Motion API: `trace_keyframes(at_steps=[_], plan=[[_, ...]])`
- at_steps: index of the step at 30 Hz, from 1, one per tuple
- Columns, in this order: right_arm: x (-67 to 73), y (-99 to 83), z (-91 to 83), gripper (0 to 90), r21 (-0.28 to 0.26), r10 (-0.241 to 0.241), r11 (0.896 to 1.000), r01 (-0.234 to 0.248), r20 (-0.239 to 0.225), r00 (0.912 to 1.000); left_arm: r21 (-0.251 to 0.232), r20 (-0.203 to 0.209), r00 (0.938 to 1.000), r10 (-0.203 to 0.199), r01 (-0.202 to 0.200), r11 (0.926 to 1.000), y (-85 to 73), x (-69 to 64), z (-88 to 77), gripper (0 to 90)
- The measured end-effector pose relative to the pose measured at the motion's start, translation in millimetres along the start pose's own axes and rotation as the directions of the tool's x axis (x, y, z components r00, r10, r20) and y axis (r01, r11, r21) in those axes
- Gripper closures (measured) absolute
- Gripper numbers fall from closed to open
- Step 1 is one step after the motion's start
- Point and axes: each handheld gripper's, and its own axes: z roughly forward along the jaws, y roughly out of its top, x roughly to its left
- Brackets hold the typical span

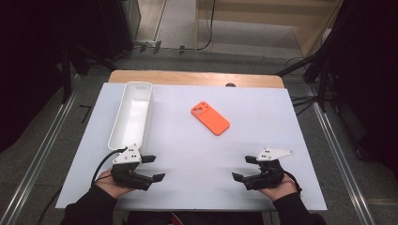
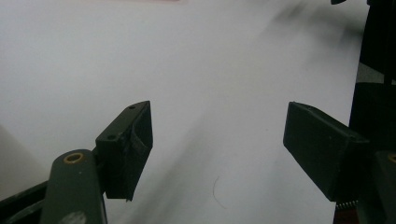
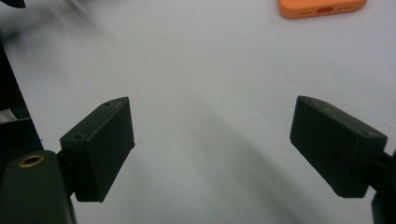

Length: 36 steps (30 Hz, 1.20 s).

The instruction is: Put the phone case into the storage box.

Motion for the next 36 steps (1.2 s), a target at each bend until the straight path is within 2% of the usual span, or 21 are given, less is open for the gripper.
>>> trace_keyframes(at_steps=[7, 10, 18, 36], plan=[[0.2, 0.5, 1.0, 12.3, 0.004, -0.009, 1.000, 0.009, -0.011, 0.9999, 0.005, 0.006, 0.9999, 0.011, -0.011, 0.9999, 0.5, -2.1, 0.1, 19.6], [0.3, 0.5, 0.8, 12.3, 0.002, -0.007, 1.000, 0.007, -0.013, 0.9999, 0.010, 0.029, 0.9996, 0.000, 0.000, 0.9999, 1.1, -1.3, 0.7, 15.3], [-0.6, 0.1, 1.1, 12.3, 0.003, -0.002, 1.000, 0.002, -0.019, 0.9998, 0.006, 0.018, 0.9998, -0.001, 0.001, 1.0000, 1.2, -1.4, 0.0, 15.8], [-2.5, -0.9, 0.8, 12.3, 0.008, 0.000, 1.000, 0.000, -0.013, 0.9999, -0.002, 0.022, 0.9997, 0.011, -0.011, 0.9999, 3.2, -2.8, 0.1, 15.9]])
